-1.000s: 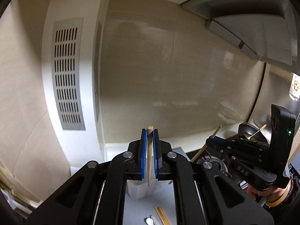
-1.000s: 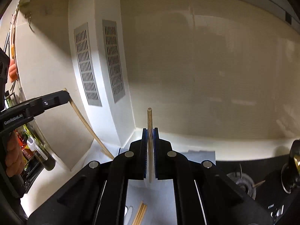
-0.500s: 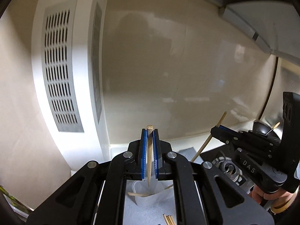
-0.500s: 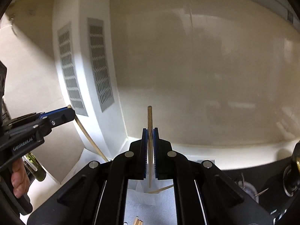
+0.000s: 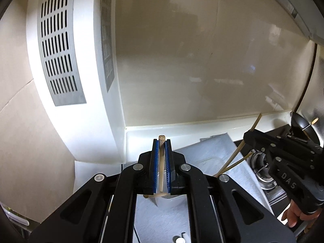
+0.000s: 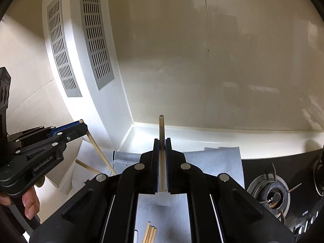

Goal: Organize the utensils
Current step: 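Open the right tool to release its chopstick while the left tool releases its own, then move both open tools back down toward the remaining utensils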

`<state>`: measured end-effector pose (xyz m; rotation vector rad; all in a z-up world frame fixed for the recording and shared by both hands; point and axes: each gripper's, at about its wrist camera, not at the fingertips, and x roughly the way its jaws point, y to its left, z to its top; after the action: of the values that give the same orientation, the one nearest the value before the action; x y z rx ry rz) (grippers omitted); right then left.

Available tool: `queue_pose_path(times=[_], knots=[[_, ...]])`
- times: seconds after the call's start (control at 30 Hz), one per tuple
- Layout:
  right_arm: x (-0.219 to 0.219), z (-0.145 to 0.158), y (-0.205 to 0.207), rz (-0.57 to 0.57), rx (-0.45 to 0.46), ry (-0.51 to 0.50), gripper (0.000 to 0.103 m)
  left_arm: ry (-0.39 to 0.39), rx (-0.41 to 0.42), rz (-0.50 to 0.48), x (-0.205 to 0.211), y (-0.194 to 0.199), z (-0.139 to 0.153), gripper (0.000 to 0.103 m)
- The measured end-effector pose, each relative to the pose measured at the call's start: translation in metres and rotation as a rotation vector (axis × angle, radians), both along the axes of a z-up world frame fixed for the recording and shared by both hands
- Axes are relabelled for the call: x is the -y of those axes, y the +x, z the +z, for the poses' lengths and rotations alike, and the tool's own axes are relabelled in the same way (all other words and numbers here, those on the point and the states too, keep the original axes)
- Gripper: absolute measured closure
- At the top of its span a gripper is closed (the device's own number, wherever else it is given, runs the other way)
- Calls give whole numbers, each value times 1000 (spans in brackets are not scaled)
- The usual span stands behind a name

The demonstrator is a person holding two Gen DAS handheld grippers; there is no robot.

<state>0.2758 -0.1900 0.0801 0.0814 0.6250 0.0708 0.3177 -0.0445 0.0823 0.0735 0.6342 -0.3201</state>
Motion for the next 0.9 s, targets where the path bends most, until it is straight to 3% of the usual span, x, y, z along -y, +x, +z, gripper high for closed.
queue_pose_path(times=[0.13, 0.17, 0.2, 0.23, 0.27, 0.3, 0.43, 0.7, 0.9], knots=[[-1, -3, 0, 4, -21, -2, 92, 7, -31, 23, -3, 8, -5, 96], [-2, -4, 1, 2, -28, -8, 87, 6, -43, 31, -5, 8, -6, 94], [-2, -4, 2, 0, -33, -10, 81, 12, -55, 35, -6, 10, -5, 75], [-2, -4, 2, -3, -38, -10, 66, 21, -65, 44, -6, 11, -6, 36], [-2, -4, 0, -7, -42, -6, 56, 30, -65, 62, -8, 10, -5, 20], [-2, -3, -2, -9, -41, -1, 53, 29, -45, 81, -11, 7, -3, 13], [-5, 3, -16, -3, -14, -13, 42, 51, -19, 82, -13, -6, 3, 12], [-11, 13, -49, 24, 4, -18, 37, 66, -41, 96, -18, -28, 2, 12], [-17, 1, -70, 44, -37, -12, 36, 84, -73, 102, -24, -46, -8, 12]])
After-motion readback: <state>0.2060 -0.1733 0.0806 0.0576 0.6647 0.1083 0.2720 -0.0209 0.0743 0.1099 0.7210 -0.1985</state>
